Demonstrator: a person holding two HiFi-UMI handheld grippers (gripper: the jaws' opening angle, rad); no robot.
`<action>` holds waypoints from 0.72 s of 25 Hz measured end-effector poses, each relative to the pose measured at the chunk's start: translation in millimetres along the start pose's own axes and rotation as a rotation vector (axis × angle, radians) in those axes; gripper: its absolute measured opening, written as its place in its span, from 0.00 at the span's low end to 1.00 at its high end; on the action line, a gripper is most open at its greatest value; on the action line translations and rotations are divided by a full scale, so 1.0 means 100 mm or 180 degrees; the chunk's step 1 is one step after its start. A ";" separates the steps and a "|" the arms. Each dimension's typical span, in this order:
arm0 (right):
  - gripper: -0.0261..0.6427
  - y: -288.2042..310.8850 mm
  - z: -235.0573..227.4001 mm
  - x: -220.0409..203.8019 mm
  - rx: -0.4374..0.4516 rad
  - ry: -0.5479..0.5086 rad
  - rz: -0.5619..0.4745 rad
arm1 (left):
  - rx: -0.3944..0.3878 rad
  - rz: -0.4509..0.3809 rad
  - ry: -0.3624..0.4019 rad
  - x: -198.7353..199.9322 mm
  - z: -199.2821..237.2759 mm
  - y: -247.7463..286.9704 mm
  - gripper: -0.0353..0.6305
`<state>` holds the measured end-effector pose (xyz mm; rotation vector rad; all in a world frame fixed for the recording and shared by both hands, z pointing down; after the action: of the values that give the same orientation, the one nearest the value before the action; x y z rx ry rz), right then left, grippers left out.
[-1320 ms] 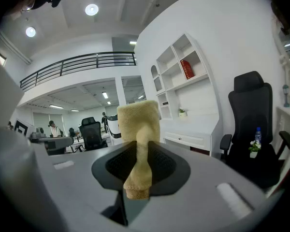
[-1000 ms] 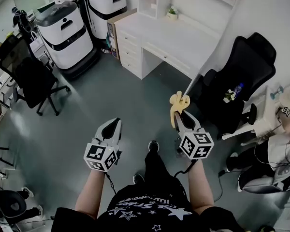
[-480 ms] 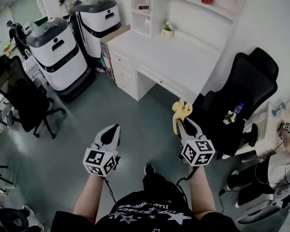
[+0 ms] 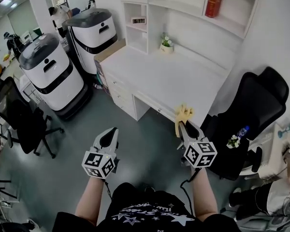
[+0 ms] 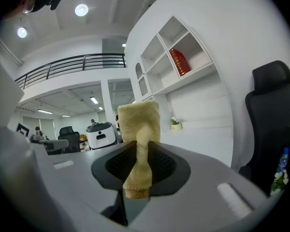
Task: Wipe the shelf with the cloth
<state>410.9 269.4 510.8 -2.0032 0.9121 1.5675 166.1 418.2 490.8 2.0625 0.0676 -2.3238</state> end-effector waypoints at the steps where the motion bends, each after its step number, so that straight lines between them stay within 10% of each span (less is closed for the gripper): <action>1: 0.19 0.09 -0.05 -0.01 -0.0011 0.0015 0.0009 | -0.0028 -0.0004 0.0004 -0.01 0.06 0.12 0.05; 10: 0.19 0.91 -0.43 -0.15 -0.0309 0.0094 0.0019 | -0.0381 -0.0014 -0.0009 -0.13 0.72 1.24 0.05; 18: 0.19 2.25 -0.69 0.17 -0.0895 0.0210 -0.0247 | -0.1260 0.0078 0.0179 0.06 1.55 2.99 0.05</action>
<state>297.6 63.2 525.5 -2.2645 0.6574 1.6717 27.7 111.4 500.6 1.9136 0.4603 -2.0324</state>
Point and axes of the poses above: the fingertips, and each gripper's own axes: y forward along the fingers, z to its left, x out of its top, the point moved 2 cm from there along -y, backward along the fingers, and after that the axes turned 8 degrees about -z, right-handed, at the moved point
